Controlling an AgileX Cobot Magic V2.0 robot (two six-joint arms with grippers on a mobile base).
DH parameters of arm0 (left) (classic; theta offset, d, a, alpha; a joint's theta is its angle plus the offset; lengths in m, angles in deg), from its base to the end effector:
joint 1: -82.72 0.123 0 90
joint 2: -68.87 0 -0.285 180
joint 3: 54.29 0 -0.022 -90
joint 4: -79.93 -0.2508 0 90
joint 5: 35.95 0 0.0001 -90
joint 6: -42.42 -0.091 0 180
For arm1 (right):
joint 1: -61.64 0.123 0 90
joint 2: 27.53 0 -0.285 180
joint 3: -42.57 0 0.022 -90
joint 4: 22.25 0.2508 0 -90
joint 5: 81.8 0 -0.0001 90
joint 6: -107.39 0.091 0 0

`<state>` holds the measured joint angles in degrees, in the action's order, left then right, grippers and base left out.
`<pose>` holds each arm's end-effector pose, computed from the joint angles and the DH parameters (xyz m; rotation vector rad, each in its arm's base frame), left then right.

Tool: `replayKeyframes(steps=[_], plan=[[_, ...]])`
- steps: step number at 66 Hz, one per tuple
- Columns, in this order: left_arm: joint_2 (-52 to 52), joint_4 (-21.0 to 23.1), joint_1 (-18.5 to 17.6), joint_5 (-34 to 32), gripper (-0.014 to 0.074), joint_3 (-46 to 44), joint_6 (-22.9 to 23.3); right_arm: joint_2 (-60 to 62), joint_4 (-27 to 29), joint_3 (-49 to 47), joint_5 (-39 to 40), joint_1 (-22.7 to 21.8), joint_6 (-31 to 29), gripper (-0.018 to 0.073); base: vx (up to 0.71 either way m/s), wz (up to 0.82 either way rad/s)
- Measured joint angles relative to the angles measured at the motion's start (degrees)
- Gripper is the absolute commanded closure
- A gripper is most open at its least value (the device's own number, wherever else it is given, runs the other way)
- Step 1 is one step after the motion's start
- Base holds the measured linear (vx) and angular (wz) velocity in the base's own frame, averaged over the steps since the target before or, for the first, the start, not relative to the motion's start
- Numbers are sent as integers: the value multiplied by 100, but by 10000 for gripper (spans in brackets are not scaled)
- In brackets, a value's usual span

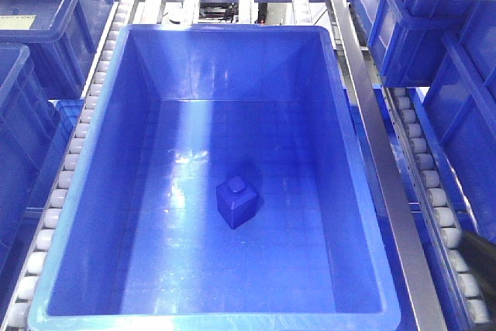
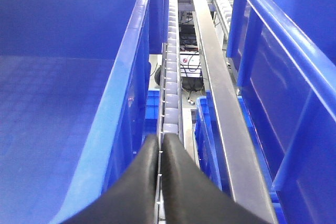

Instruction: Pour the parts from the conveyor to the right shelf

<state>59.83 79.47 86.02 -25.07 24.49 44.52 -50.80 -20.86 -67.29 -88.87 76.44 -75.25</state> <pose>0.0582 0.0035 0.1854 -0.0755 1.7210 0.0226 0.0766 0.0205 0.2260 -0.2476 1.7394 0.1749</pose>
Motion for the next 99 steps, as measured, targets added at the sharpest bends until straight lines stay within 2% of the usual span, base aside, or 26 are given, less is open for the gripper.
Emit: replayKeyframes(steps=[16, 28, 37, 51, 68, 99], plan=[[0, 0, 0, 0, 602, 0, 0, 879, -300, 0, -875, -1007, 0, 568, 0, 0], [0, 0, 0, 0, 602, 0, 0, 1440, -458, 0, -998, -1330, 0, 568, 0, 0], [0, 0, 0, 0, 602, 0, 0, 1613, -470, 108, -1175, -1390, 0, 568, 0, 0], [0, 0, 0, 0, 602, 0, 0, 1631, -363, 867, -1037, -1390, 0, 568, 0, 0], [0, 0, 0, 0, 602, 0, 0, 1631, -262, 868, -717, -1390, 0, 568, 0, 0], [0, 0, 0, 0, 602, 0, 0, 1631, -260, 868, -660, -1390, 0, 568, 0, 0]])
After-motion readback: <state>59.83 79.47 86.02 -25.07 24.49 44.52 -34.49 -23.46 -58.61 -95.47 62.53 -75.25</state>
